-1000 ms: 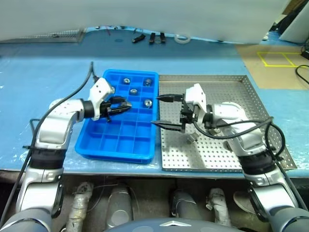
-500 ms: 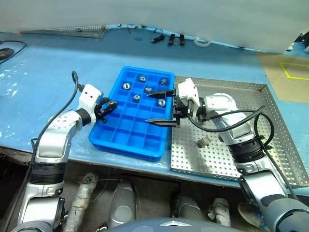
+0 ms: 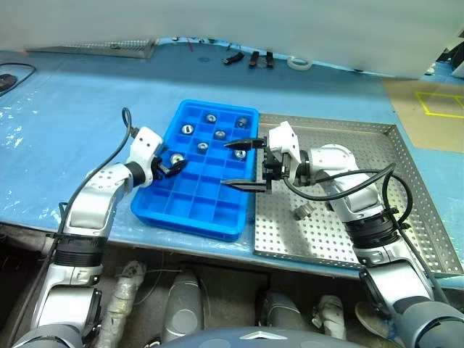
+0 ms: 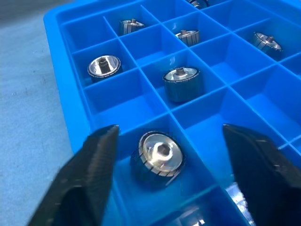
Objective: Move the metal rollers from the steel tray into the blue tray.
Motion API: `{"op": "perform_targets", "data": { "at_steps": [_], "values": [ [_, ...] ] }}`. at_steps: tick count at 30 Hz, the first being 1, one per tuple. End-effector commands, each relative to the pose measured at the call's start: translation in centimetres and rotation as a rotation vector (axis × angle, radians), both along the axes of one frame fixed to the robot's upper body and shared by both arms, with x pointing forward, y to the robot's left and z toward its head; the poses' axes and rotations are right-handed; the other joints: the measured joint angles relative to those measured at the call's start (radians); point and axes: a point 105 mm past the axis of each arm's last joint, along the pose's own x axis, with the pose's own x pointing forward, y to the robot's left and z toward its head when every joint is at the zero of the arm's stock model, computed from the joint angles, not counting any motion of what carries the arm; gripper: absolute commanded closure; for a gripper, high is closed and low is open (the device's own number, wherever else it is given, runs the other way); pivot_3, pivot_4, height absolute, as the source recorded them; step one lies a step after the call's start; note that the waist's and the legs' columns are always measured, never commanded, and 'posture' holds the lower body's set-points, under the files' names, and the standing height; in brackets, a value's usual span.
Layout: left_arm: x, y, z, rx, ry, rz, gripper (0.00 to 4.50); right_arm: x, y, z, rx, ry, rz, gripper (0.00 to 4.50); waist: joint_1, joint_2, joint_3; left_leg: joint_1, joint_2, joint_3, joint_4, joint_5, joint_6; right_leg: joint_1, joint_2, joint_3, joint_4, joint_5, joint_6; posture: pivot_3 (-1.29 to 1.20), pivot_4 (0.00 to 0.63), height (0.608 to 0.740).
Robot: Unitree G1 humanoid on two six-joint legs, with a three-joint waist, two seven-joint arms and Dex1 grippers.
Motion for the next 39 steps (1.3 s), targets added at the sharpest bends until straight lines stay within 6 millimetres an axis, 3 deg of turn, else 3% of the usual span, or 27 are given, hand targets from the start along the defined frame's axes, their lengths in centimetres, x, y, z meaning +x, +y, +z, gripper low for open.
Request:
{"op": "perform_targets", "data": {
  "at_steps": [1, 6, 10, 18, 24, 31, 35, 39],
  "values": [
    [0.4, -0.6, 2.5, -0.002, -0.079, -0.045, 0.64, -0.4, -0.3, 1.4, 0.029, -0.063, -0.009, 0.00, -0.001, 0.000, 0.000, 0.000, 0.000, 0.000, 0.000, 0.000, 0.000, 0.000, 0.000, 0.000, 0.000, 0.000, 0.000, 0.28, 0.150, 0.740],
    [0.1, -3.3, 4.7, -0.082, -0.103, -0.220, 0.64, -0.3, -1.2, 1.7, 0.034, -0.072, -0.060, 0.00, -0.002, 0.000, 0.000, 0.000, 0.000, 0.000, 0.000, 0.000, 0.000, 0.000, 0.000, 0.000, 0.000, 0.000, 0.000, 0.20, 0.150, 0.740],
    [-0.2, -6.6, 5.1, -0.094, -0.067, -0.410, 0.64, -0.5, -2.6, 1.7, 0.034, -0.077, -0.138, 0.00, -0.007, 0.000, 0.000, 0.000, -0.001, 0.000, 0.001, 0.001, 0.000, 0.000, 0.000, 0.000, 0.001, 0.000, 0.000, 0.10, 0.150, 0.740],
    [-1.5, -13.9, 3.2, -0.001, 0.055, -0.820, 0.64, -2.2, -6.9, 1.3, 0.029, -0.084, -0.392, 0.00, -0.056, 0.000, 0.000, 0.000, -0.001, 0.001, 0.001, 0.001, 0.000, 0.001, 0.000, 0.001, 0.001, 0.000, 0.001, -0.17, 0.150, 0.740],
    [-2.3, -17.5, 1.7, 0.058, 0.099, -1.018, 0.64, -5.1, -9.3, 0.6, 0.028, -0.062, -0.584, 0.00, -0.132, 0.000, 0.000, 0.005, -0.002, 0.003, -0.001, 0.001, 0.000, 0.003, 0.001, 0.005, 0.000, 0.001, 0.001, -0.38, 0.150, 0.740],
    [-3.3, -19.9, -0.6, 0.135, 0.158, -1.156, 0.64, -8.3, -10.6, -1.0, 0.029, 0.000, -0.765, 0.00, -0.209, 0.001, -0.001, 0.015, -0.002, 0.006, -0.005, 0.000, 0.002, 0.012, 0.002, 0.010, -0.012, 0.000, 0.001, -0.55, 0.150, 0.740],
    [-3.5, -20.2, -3.0, 0.250, 0.186, -1.177, 0.64, -10.0, -11.0, -2.4, 0.013, 0.060, -0.832, 0.00, -0.235, 0.002, -0.001, 0.016, -0.003, 0.007, -0.003, -0.003, 0.008, 0.017, 0.001, 0.011, -0.017, -0.001, -0.001, -0.58, 0.150, 0.740],
    [-3.0, -20.4, -4.0, 0.296, 0.186, -1.147, 0.64, -10.7, -11.1, -2.9, 0.019, 0.081, -0.869, 0.00, -0.251, 0.002, -0.001, 0.016, -0.003, 0.007, -0.003, -0.005, 0.011, 0.018, 0.001, 0.011, -0.018, -0.001, -0.001, -0.59, 0.150, 0.740]
  ]
}}
